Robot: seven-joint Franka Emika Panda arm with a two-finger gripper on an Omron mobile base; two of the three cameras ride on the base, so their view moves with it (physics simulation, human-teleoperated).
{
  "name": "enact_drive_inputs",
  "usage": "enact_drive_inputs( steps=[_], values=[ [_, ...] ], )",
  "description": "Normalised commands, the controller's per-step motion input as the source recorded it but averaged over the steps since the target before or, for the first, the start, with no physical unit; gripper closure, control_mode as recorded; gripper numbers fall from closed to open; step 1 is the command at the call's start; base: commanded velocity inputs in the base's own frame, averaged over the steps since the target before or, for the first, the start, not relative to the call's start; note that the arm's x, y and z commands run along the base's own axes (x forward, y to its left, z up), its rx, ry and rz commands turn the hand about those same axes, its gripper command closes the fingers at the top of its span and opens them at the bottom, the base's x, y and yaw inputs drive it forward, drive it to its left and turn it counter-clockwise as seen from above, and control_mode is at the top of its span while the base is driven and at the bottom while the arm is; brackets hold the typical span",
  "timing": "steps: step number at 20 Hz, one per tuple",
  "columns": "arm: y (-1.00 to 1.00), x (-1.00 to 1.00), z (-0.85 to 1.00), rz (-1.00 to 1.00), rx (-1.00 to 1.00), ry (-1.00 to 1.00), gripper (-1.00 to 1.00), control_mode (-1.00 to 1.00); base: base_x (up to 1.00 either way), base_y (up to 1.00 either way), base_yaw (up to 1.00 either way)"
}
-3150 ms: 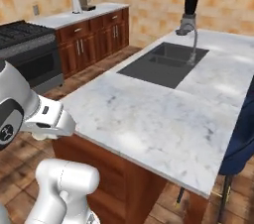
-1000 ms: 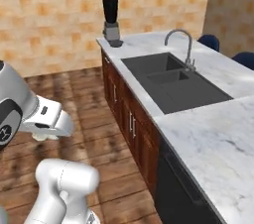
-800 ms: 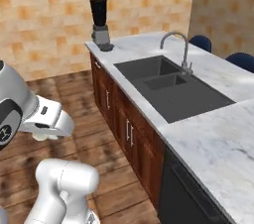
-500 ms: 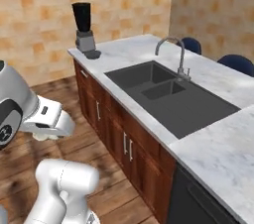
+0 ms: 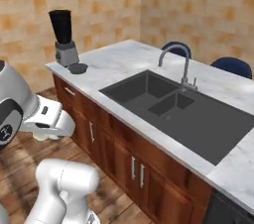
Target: Grab the garlic and lime from the fridge, place them in the blender, close the lid, and turn on the blender to create a marinade.
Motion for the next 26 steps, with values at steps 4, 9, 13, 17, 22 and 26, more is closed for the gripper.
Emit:
enact_drive_inputs(
  steps=[4,9,13,17,22,26],
  values=[
    [0.0,0.0,0.0,0.0,0.0,0.0,1.0,1.0,0.86,1.0,-0.32],
    [0.0,0.0,0.0,0.0,0.0,0.0,1.0,1.0,0.84,1.0,-0.28],
    [0.0,0.0,0.0,0.0,0.0,0.0,1.0,1.0,0.82,1.0,-0.35],
    [0.0,0.0,0.0,0.0,0.0,0.0,1.0,1.0,0.82,1.0,-0.43],
    [0.0,0.0,0.0,0.0,0.0,0.0,1.0,1.0,0.8,1.0,-0.46],
    [0.0,0.0,0.0,0.0,0.0,0.0,1.0,1.0,0.75,1.0,-0.45]
  ],
)
